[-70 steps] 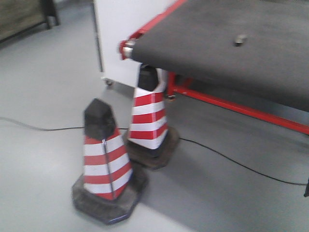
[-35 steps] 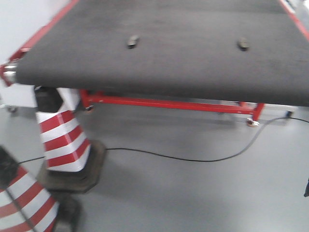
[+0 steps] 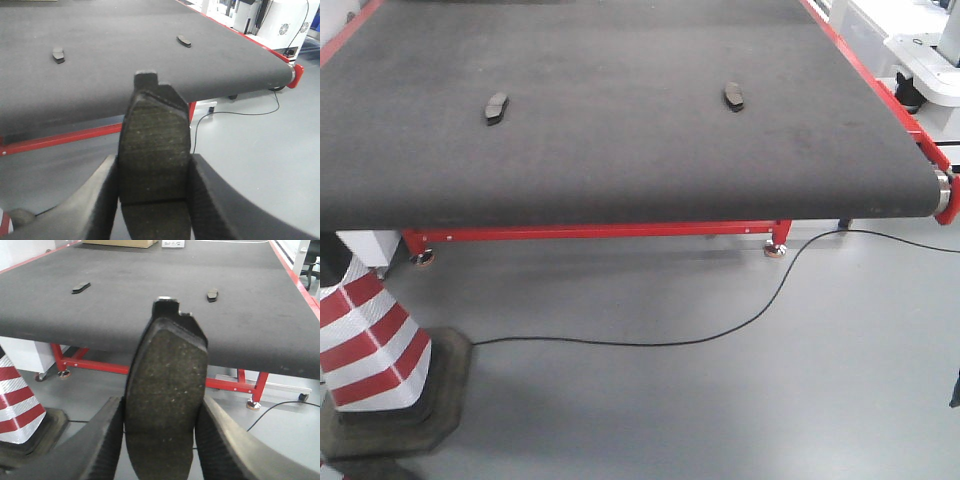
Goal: Move and align brake pads A on conveyor
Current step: 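Turn and drive up to the conveyor belt holding both pads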
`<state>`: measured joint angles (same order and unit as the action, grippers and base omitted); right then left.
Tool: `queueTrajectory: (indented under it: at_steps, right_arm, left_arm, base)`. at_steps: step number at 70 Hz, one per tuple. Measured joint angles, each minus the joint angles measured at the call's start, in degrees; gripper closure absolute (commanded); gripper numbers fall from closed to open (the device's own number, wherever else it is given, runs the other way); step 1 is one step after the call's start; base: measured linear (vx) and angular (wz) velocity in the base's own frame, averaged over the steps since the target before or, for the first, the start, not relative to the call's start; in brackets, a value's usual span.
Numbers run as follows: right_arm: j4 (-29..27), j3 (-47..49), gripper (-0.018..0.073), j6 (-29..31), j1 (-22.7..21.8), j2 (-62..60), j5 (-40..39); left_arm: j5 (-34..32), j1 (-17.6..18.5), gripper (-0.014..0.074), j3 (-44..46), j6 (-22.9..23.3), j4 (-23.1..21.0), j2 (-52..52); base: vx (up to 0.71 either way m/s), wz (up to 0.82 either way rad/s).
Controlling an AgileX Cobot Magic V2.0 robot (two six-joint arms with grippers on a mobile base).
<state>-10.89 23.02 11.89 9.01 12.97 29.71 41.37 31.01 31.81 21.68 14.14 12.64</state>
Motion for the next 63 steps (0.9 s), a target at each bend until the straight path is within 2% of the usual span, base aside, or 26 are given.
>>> queueTrajectory:
  at_steps: [63]
  right_arm:
    - [0.0, 0.0, 0.0561, 0.0, 0.0, 0.0, 0.0]
  left_arm:
    - [0.0, 0.0, 0.0602, 0.0, 0.0, 0.0, 0.0]
  base:
    - [0.33, 0.00]
